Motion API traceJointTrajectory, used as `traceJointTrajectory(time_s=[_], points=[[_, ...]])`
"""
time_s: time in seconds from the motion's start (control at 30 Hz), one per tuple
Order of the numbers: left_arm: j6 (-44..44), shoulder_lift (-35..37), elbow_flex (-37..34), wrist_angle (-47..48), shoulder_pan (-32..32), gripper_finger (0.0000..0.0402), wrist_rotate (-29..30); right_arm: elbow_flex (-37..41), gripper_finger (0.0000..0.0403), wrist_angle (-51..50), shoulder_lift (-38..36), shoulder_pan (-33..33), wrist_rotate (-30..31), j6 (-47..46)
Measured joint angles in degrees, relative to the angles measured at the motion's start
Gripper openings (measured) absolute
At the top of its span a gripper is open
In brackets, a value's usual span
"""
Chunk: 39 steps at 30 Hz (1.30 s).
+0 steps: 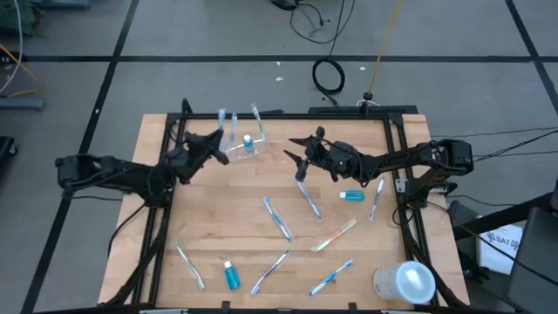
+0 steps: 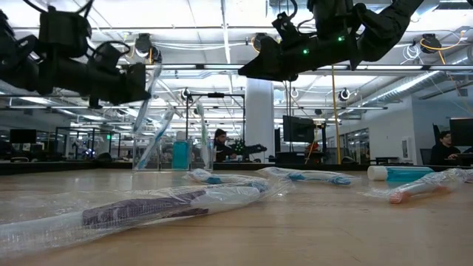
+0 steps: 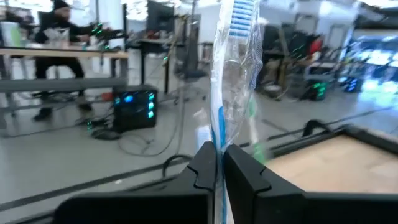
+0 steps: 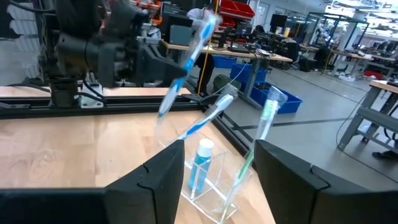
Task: Pick & Place toothbrushing station
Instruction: Put the blue toothbrush into the transparent organizer
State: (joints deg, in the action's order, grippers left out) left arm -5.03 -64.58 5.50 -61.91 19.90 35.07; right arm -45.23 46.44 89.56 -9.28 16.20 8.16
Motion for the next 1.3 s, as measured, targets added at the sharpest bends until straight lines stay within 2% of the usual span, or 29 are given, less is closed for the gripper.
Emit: traceJointTrajectory(time_s=[0.27,0.4,0.57,0.67,0.93,1.3], points=[[1.6,-9.6,0.5,-12.0,2.2,0.0007,-0.6,0.0,0.0187,0.0,0.0,-0.3,0.0,0.0],[-0.5,-13.5,0.5,-14.7,2.6,0.0019,-0.6,0.0,0.0187,0.0,0.0,-0.9,0.0,0.0],[-1.2,-18.6,0.5,-16.6,2.6,0.0006,-0.4,0.0,0.0187,0.0,0.0,-1.7,0.0,0.0],[-2.7,-20.1,0.5,-16.1,2.6,0.001,-0.3,0.0,0.0187,0.0,0.0,-2.2,0.0,0.0],[-5.7,-22.5,0.5,-13.3,2.6,0.0055,-0.1,0.0,0.0187,0.0,0.0,-2.4,0.0,0.0],[-10.1,-22.5,0.5,-5.8,2.6,0.0062,-1.0,0.0,0.0187,0.0,0.0,-2.3,0.0,0.0]])
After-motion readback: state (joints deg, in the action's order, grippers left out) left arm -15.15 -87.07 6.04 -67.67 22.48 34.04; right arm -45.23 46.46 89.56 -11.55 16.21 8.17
